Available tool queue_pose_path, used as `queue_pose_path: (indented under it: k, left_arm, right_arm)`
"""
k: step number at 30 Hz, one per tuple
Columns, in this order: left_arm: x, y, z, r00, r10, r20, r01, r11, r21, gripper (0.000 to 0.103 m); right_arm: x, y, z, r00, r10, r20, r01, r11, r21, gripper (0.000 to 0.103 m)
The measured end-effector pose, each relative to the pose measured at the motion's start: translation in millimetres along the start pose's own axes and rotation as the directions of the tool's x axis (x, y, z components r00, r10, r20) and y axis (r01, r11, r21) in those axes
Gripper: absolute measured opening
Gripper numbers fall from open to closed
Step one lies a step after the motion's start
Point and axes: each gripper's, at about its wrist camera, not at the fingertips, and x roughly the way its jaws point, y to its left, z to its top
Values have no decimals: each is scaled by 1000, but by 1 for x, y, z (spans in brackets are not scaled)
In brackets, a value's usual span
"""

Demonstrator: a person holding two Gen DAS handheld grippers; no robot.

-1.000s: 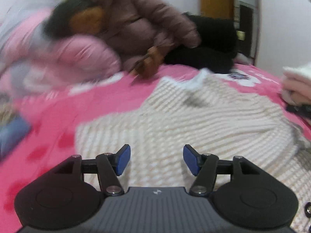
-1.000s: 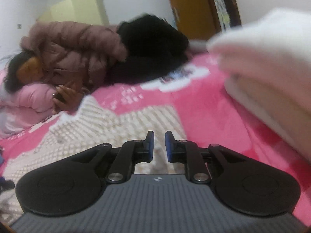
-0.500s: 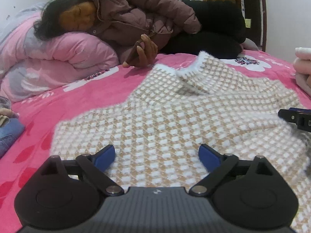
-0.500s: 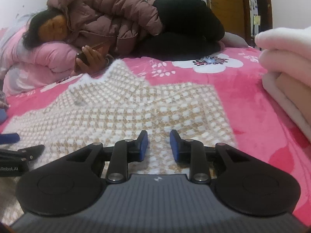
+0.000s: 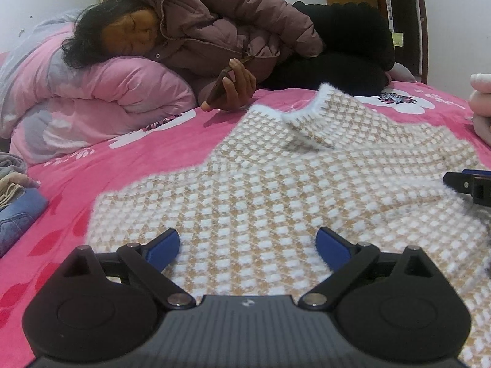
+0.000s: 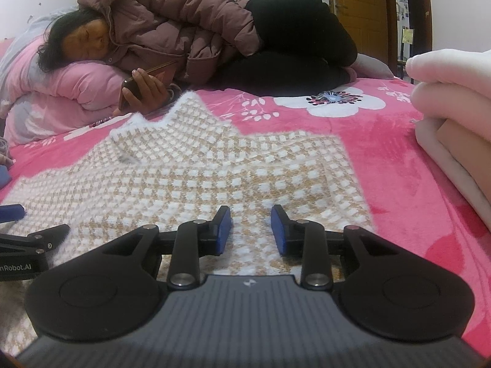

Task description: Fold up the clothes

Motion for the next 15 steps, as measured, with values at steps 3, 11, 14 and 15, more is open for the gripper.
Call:
queue_pose_path:
  k: [3,11,14,15]
  left_arm:
    - [0,0,0,1000,2,1,-2,1000,1,97]
    - [0,-1,0,1000,6,3,-6,1000,1,98]
    - [0,-1,0,1000,8,3,-8,1000,1,98]
    - [0,-1,-1,1000,7,4,-7,1000,2,98]
  right_arm:
    - [0,0,0,1000,0,0,0,1000,0,29]
    - [0,0,0,1000,-1,-1,1,1000,-1,29]
    - [0,0,0,1000,-1,0,1,1000,0,29]
    - [0,0,0,1000,-1,0,1,1000,0,29]
